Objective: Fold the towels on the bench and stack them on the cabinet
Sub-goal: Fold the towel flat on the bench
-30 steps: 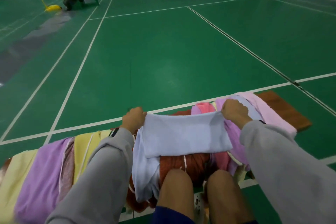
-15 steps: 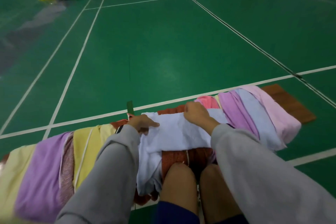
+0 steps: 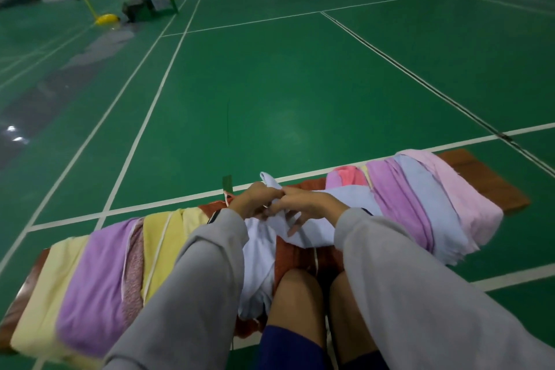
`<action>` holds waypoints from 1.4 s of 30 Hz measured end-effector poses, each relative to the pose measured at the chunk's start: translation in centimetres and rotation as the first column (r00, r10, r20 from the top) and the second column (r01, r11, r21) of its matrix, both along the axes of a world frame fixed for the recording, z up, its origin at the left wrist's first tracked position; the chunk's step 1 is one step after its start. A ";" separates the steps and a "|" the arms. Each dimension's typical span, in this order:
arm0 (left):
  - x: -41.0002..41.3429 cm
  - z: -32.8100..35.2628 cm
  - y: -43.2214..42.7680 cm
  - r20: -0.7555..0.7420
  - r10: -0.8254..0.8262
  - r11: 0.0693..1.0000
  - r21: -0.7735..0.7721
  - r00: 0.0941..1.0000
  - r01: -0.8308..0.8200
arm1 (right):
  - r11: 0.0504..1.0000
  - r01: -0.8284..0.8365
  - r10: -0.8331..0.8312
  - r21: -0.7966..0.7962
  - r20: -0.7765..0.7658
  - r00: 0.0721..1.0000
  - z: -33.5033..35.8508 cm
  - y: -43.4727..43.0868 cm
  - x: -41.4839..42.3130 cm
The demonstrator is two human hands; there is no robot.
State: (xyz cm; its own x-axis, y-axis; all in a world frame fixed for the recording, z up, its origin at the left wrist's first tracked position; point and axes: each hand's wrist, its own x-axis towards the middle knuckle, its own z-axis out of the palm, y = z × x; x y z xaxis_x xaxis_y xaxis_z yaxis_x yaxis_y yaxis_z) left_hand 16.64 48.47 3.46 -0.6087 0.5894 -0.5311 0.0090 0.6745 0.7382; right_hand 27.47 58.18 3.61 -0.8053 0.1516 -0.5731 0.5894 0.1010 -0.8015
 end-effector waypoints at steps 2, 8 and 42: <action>0.7 0.2 1.3 -0.032 -0.027 1.000 0.006 0.999 0.027 | 0.998 -0.020 0.020 -0.051 0.003 1.000 0.3 0.7 1.2; 6.2 2.4 5.8 -0.082 -0.040 0.998 0.042 0.996 0.044 | 0.976 0.153 -0.131 0.154 -0.148 0.980 0.5 3.6 5.3; 8.9 -4.5 8.9 0.179 0.036 0.996 -0.085 0.983 -0.021 | 0.761 0.345 -0.441 0.550 0.049 0.896 -5.3 12.7 14.5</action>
State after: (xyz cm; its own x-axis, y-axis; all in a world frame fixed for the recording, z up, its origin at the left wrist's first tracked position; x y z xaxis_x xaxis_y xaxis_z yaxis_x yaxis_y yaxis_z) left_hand 25.50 57.40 -1.01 -0.5143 0.5229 -0.6797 -0.1397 0.7310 0.6680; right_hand 41.95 70.87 -1.71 -0.5091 0.7434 -0.4338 0.7871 0.1982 -0.5841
